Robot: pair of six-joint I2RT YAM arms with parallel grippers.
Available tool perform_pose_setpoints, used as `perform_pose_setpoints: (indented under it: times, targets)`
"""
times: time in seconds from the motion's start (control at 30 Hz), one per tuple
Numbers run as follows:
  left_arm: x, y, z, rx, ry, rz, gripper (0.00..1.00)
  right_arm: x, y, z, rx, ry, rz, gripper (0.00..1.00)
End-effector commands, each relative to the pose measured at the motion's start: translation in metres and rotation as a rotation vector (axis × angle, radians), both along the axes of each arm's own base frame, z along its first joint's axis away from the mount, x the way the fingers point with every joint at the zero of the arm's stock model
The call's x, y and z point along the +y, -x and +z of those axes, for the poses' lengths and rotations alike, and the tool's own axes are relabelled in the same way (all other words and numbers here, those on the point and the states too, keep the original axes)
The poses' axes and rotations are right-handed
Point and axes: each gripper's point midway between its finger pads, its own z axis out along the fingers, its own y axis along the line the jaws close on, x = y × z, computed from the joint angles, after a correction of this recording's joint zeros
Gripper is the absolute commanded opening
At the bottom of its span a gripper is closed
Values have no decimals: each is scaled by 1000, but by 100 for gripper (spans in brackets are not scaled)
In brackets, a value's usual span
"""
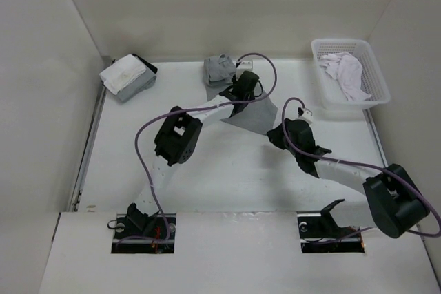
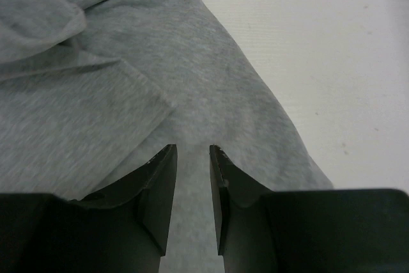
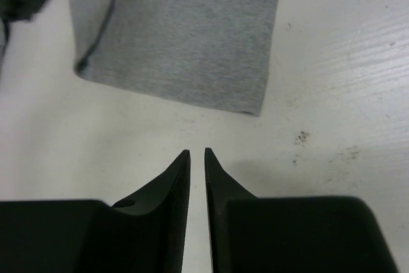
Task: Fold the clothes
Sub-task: Flatten the tank top out
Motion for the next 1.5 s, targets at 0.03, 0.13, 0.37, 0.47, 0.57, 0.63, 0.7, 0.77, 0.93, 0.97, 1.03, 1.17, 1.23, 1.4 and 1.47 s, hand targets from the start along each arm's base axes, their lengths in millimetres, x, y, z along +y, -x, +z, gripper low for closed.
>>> perform_pose_setpoints:
  times: [0.03,0.13,0.37,0.47,0.57,0.63,0.7,0.77,0.93,0.97,1.03,1.17,1.23,1.4,1.47]
  targets:
    - [8,-26,-9,47,-224,7,31,5,-2,41,-125,-95,30,20]
    - [17,-35,-17,40,-290,57,34,5,0,47,-145,-104,43,20]
    - [19,-43,-24,-1,-310,90,35,14,3,60,-180,-127,76,20]
    - [10,-45,-23,-25,-292,84,35,23,4,61,-184,-132,99,20]
    - [7,-51,-18,-63,-279,95,35,32,7,63,-185,-138,128,20]
    - [5,-56,-19,-72,-289,89,35,35,8,63,-186,-140,137,20]
    - [5,-59,-21,-72,-290,84,35,36,9,66,-194,-145,140,21]
    - [6,-60,-22,-73,-287,83,35,36,10,70,-205,-150,144,21]
    - [1,-63,-22,-80,-261,69,32,47,12,69,-203,-148,173,21]
    - [1,-63,-21,-81,-260,69,30,48,12,69,-203,-148,175,21]
    - [2,-61,-20,-82,-266,74,28,49,12,67,-197,-146,176,22]
    - [3,-58,-10,-108,-251,87,25,49,11,62,-188,-137,177,22]
    - [5,-57,-4,-121,-246,90,22,50,10,60,-182,-134,177,22]
    - [11,-57,-1,-123,-243,97,17,51,8,57,-175,-127,178,23]
    - [15,-60,-3,-118,-245,101,16,51,8,58,-178,-128,178,23]
